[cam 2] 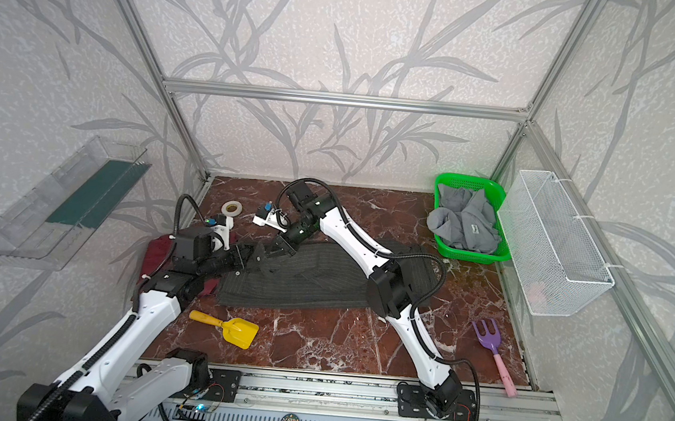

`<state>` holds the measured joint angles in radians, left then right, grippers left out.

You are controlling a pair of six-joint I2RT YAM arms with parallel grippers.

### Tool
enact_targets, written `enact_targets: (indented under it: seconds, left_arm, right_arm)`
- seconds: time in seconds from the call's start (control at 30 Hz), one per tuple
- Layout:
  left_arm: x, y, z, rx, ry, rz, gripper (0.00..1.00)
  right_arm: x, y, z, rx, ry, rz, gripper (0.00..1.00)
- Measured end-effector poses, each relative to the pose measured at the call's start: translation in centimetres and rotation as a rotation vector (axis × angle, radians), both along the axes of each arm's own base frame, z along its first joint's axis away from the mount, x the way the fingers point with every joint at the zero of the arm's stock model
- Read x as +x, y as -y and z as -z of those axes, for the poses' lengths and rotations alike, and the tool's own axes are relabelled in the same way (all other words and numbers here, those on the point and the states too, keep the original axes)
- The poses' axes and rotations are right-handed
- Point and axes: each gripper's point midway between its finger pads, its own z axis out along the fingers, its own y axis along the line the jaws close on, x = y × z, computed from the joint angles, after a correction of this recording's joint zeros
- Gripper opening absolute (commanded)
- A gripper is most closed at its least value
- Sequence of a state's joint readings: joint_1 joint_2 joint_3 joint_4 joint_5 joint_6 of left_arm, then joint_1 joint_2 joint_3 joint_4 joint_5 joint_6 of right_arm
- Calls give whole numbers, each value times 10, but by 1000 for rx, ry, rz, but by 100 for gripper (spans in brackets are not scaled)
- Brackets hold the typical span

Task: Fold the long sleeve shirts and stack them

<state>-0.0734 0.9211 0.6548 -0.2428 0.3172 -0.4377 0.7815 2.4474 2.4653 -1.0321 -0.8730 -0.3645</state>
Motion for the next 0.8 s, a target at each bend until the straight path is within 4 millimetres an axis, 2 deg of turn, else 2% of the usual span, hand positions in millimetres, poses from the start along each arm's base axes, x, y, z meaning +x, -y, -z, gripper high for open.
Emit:
enact_targets:
  seconds: [0.07,0.1,0.13,0.17,0.3,0.5,0.67,0.8]
  left_arm:
    - [-3,-10,-4,32,13,-45,57]
    - [-6,-13,-8,41,26,-59,69]
    - [-7,-16,-13,49,43,-68,92]
    - [-10,-17,-19,52,67,-70,99]
    - [-16,-15,-31,42,89,-56,99]
    - [-18,-9,-38,-60,-67,-67,99]
    - [-21,7,-27,-210,-233,-49,99]
    - [-26,29,-18,-337,-333,30,99]
  right_arm:
    - [0,0,0,1,-2,-1,0]
    - [-1,0,0,1,-4,-3,0]
    - [-2,0,0,2,-6,-6,0]
    - [-3,1,-1,3,-10,-10,0]
    - [-10,4,-2,7,-16,-31,0]
    - [-25,19,-13,3,-15,-42,0]
    - [-30,22,-35,52,23,-51,0]
    - [-33,23,-40,71,30,-59,0]
